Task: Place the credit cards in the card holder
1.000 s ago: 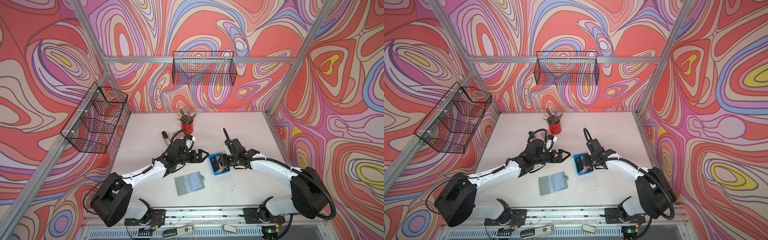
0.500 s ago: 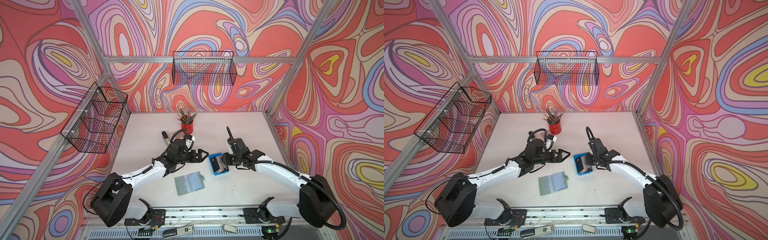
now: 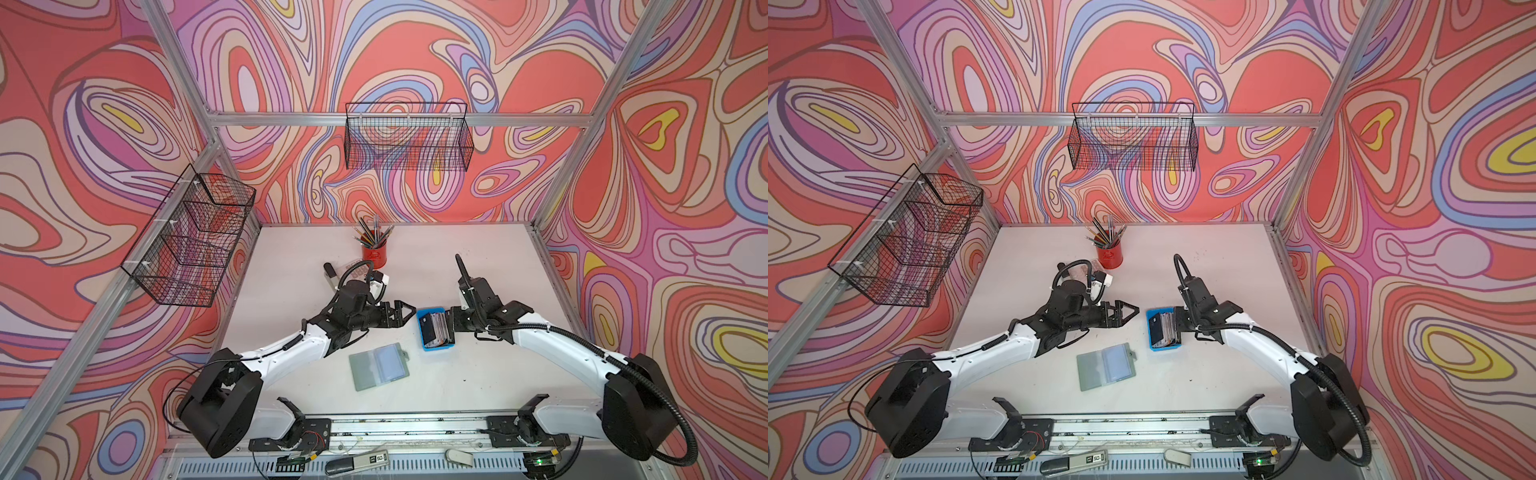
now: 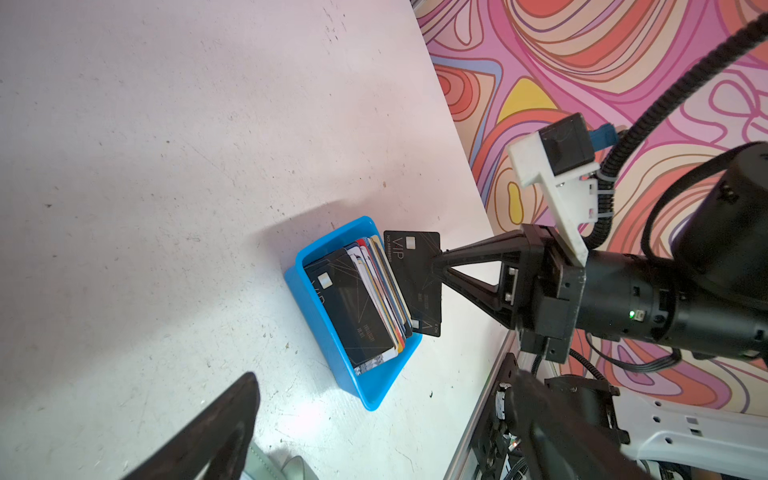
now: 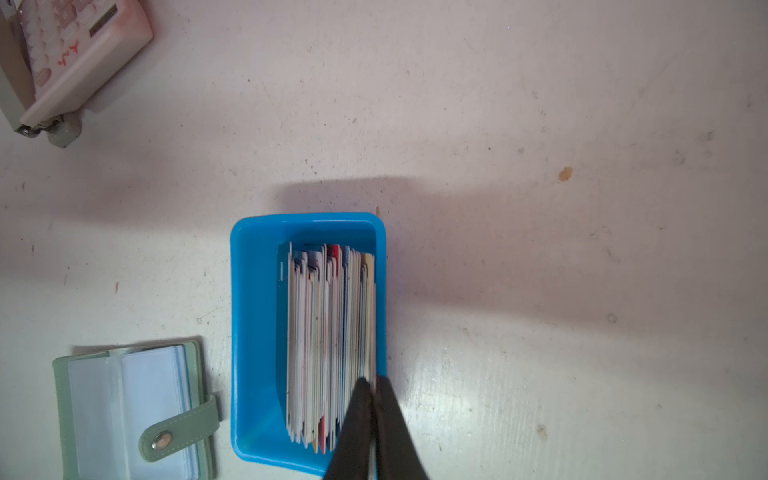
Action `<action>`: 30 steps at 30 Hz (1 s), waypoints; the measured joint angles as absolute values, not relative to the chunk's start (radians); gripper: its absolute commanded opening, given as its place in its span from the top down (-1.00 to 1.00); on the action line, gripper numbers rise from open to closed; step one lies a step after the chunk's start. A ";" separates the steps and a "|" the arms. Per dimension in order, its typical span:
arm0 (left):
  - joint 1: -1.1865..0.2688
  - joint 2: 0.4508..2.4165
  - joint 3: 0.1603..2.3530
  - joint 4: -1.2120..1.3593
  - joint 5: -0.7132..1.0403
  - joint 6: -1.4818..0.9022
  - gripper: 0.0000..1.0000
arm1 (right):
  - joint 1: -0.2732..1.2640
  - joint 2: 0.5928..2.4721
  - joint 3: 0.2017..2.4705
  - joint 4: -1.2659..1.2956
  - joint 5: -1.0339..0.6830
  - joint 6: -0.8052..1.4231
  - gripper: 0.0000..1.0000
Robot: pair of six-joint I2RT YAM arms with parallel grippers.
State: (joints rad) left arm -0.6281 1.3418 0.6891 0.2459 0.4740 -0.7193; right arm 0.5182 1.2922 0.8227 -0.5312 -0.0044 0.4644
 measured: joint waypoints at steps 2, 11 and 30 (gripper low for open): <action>-0.628 1.324 0.670 0.274 0.478 -0.734 -0.88 | 0.519 1.277 0.840 -0.546 0.007 0.466 1.00; -0.627 1.232 0.579 0.424 0.508 -0.786 -0.80 | 0.518 1.147 0.887 -0.510 -0.065 0.505 1.00; -0.576 1.453 0.526 0.887 0.677 -0.940 -0.33 | 0.518 1.049 0.677 -0.162 -0.447 0.632 1.00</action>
State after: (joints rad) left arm -0.5758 1.4528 0.5259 0.8871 0.6769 -0.9401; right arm 0.5182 1.0492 0.6773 -0.1616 -0.4469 0.6319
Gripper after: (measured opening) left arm 0.670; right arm 0.048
